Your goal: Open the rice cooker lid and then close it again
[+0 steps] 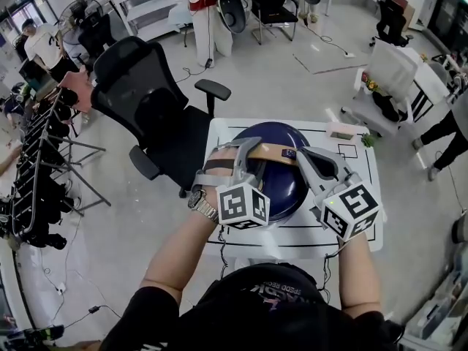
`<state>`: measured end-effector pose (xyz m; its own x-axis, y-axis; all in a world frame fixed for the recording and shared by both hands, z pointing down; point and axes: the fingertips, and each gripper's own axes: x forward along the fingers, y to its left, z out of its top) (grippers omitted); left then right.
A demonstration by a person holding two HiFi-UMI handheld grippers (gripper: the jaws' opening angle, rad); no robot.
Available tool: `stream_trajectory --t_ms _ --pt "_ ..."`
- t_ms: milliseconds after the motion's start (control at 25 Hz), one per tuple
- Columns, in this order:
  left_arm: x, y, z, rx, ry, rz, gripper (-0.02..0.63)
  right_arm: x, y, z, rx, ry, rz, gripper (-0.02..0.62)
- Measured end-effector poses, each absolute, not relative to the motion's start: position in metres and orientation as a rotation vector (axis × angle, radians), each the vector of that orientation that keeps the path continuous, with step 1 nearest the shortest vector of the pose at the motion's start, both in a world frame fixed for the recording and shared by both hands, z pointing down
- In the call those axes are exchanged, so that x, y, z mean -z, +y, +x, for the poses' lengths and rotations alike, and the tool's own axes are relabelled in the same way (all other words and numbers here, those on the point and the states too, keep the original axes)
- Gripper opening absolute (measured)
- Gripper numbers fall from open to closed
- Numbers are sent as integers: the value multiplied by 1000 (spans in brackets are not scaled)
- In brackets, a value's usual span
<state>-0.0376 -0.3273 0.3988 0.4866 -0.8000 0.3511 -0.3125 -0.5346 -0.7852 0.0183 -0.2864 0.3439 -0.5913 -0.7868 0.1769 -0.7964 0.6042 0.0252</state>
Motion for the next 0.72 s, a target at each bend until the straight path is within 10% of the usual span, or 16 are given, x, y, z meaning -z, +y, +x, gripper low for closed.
stream_trajectory --t_ms 720 --pt "-432 -324 -15 1102 855 -1963 147 -400 -296 24 -239 -2631 1170 2"
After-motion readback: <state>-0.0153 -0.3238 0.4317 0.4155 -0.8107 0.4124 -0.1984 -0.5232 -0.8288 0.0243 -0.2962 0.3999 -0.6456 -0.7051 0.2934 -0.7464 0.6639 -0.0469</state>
